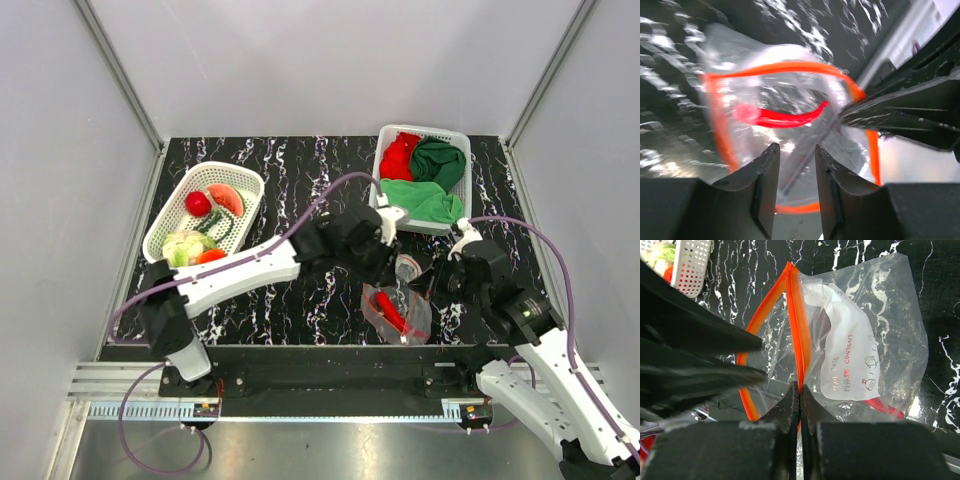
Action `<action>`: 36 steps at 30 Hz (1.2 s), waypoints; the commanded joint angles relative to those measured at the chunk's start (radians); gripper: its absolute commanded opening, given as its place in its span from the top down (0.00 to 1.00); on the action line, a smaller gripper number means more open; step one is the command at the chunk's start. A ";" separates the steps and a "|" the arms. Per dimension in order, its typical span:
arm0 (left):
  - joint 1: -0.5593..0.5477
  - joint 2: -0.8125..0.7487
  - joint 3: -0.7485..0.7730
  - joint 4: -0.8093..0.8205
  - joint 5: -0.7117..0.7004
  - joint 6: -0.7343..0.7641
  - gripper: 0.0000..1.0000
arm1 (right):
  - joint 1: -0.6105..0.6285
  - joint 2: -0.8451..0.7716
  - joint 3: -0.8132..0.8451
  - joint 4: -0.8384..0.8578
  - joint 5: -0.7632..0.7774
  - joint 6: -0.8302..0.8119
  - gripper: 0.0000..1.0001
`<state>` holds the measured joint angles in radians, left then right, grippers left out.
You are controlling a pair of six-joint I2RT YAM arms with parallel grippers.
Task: Open the zip-top bag and remove the fake food
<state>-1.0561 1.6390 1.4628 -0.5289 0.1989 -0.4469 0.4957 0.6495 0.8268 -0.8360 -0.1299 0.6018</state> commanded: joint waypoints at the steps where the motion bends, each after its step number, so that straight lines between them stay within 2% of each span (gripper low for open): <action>1: -0.019 0.088 0.103 -0.022 0.095 -0.016 0.66 | 0.001 -0.016 0.011 0.014 -0.016 0.032 1.00; 5: -0.016 0.182 0.171 -0.101 0.122 -0.070 0.64 | 0.001 0.012 0.000 0.077 -0.063 0.072 1.00; 9: -0.005 0.248 0.222 -0.192 0.065 -0.137 0.64 | 0.001 0.007 -0.060 0.223 -0.112 0.156 1.00; 16: 0.013 0.202 0.159 -0.200 -0.058 -0.199 0.63 | 0.001 -0.042 -0.129 0.452 -0.139 0.321 1.00; 18: 0.018 0.191 0.122 -0.203 -0.070 -0.220 0.60 | 0.001 -0.056 -0.158 0.494 -0.119 0.357 1.00; 21: 0.019 0.202 0.078 -0.203 -0.063 -0.239 0.55 | 0.001 -0.094 -0.210 0.502 -0.094 0.421 1.00; 26: 0.019 0.252 0.041 -0.203 -0.076 -0.228 0.59 | 0.001 -0.132 -0.265 0.480 -0.082 0.438 1.00; 30: 0.019 0.274 0.016 -0.177 -0.124 -0.223 0.57 | 0.001 -0.129 -0.279 0.434 -0.082 0.423 1.00; 36: 0.019 0.309 0.016 -0.100 -0.099 -0.240 0.47 | 0.001 -0.160 -0.321 0.426 -0.079 0.449 1.00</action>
<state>-1.0359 1.9339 1.4788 -0.7151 0.1143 -0.6674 0.4946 0.5133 0.5186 -0.4175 -0.2268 1.0229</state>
